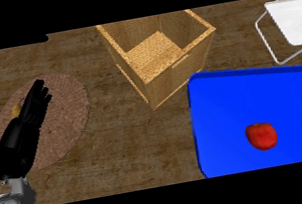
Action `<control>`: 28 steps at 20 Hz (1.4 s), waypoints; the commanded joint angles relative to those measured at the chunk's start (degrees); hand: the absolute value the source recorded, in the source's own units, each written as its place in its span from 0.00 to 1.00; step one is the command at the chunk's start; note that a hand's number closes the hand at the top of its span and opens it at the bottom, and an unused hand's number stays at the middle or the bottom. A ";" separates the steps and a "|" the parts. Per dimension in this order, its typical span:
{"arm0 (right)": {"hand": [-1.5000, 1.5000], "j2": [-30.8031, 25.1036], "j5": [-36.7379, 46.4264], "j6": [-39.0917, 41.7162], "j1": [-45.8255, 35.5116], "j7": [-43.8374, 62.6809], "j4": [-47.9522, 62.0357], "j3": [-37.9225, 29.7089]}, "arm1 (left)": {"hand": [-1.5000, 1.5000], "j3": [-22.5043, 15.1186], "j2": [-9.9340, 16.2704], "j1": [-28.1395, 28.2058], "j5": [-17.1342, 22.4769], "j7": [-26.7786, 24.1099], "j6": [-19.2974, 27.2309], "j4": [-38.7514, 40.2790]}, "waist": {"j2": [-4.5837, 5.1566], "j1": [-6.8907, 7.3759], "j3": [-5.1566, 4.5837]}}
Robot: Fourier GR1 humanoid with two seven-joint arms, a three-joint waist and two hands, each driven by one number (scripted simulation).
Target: Pick the lemon from the tray and place it in the tiered shelf
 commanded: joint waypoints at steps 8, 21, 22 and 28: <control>1.00 -3.66 1.16 10.79 -4.28 -13.43 15.94 4.65 | 0.50 0.46 -1.58 -0.30 -0.81 -3.47 0.12 3.59 | 0.14 -0.33 -0.03; 1.00 -4.76 3.94 -1.88 -1.73 -3.59 23.13 -1.49 | 0.50 3.14 0.89 -1.21 2.04 2.03 -2.37 -1.29 | 0.03 -0.19 0.04; 1.00 -5.44 4.31 -3.82 -1.74 -1.69 22.23 -2.13 | 0.50 1.52 -1.20 1.88 0.72 -2.21 -2.12 0.93 | 0.02 -0.42 -0.01; 0.00 -13.73 22.93 5.28 1.57 -1.26 26.95 14.12 | 0.50 2.42 -0.34 -0.21 0.10 -0.68 -1.28 1.32 | 0.38 -0.02 -0.19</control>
